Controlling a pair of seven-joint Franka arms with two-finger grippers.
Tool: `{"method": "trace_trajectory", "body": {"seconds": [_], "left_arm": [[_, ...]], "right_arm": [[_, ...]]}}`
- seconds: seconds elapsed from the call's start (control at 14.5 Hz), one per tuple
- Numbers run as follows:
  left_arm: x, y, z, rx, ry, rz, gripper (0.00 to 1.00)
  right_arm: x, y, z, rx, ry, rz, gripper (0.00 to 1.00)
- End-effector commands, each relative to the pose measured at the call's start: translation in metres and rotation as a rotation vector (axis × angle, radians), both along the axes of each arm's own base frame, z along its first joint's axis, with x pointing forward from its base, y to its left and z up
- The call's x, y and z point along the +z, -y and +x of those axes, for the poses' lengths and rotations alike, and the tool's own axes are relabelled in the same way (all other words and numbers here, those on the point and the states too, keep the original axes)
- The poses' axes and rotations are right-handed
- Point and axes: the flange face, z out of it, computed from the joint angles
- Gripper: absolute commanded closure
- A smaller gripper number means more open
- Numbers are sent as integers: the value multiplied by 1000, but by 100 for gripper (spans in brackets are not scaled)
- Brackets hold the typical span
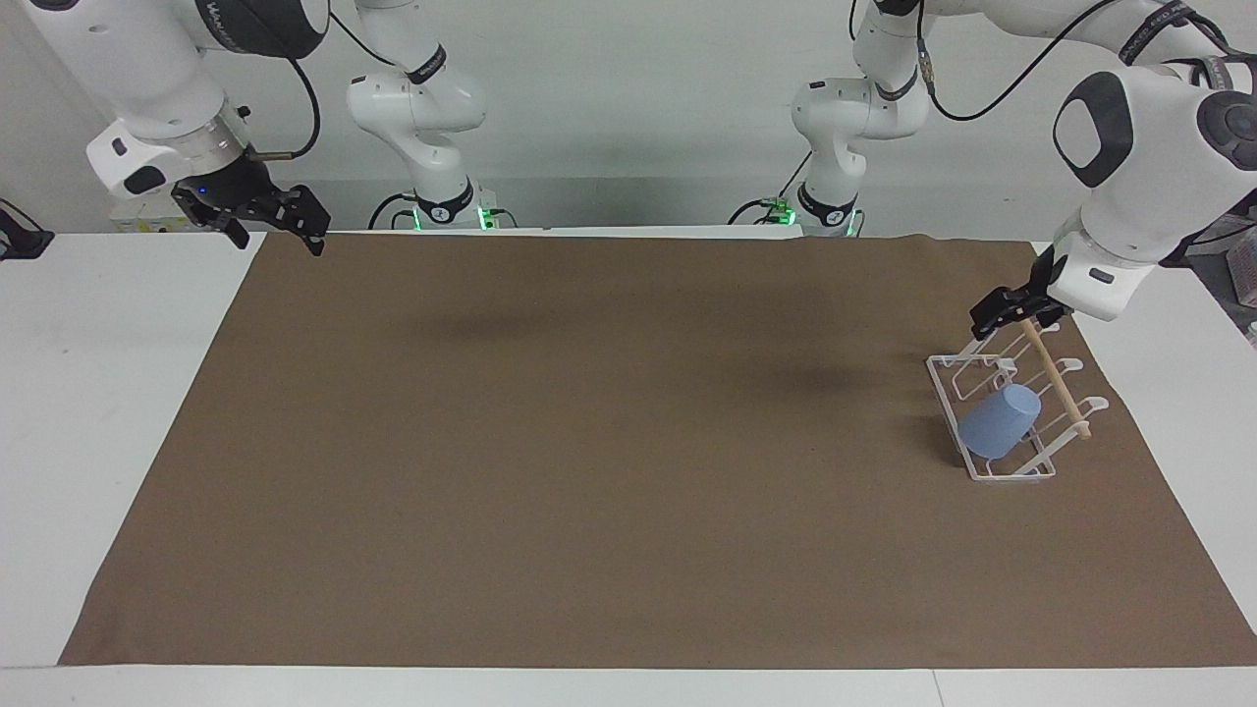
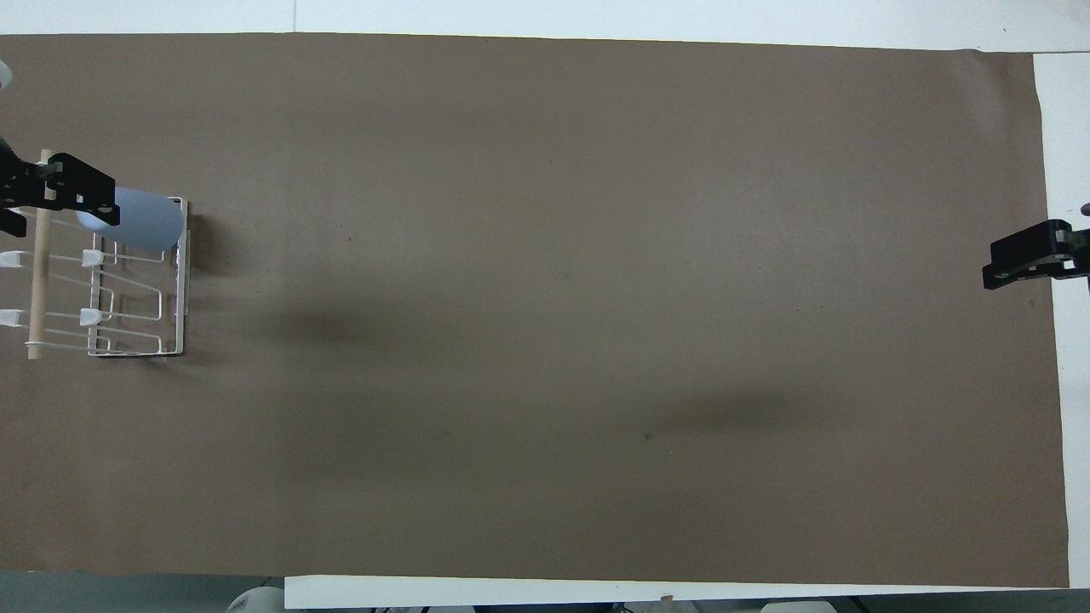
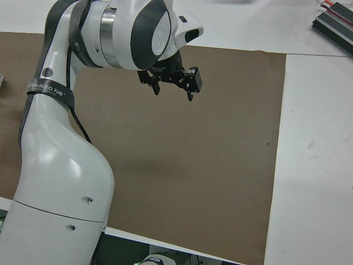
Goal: Hang cup on cup holder
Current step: 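Open the left gripper and withdraw it from the cup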
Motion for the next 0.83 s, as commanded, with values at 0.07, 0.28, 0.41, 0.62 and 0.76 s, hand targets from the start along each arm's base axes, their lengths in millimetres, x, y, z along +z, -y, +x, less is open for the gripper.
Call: {"method": "trace_trajectory", "body": {"seconds": [0.07,0.28,0.41,0.62,0.76], "left_arm": [[16,0,-1,-33,32,-28,0],[31,-1,9,-40,117,-27,0],[47,0,9,-42,143,-31,0],[44,-3,-6,-28,103,-32,0],[41,-4,-16,-18,90,-67,0]], "right_arm": [[0,0,-7,19,-3,-2,1],[0,0,-7,19,-3,-2,1],[0,0,-7,19,-3,-2,1],[1,0,-8,19,-2,-2,1],[0,0,-7,19,-3,-2,1]]}}
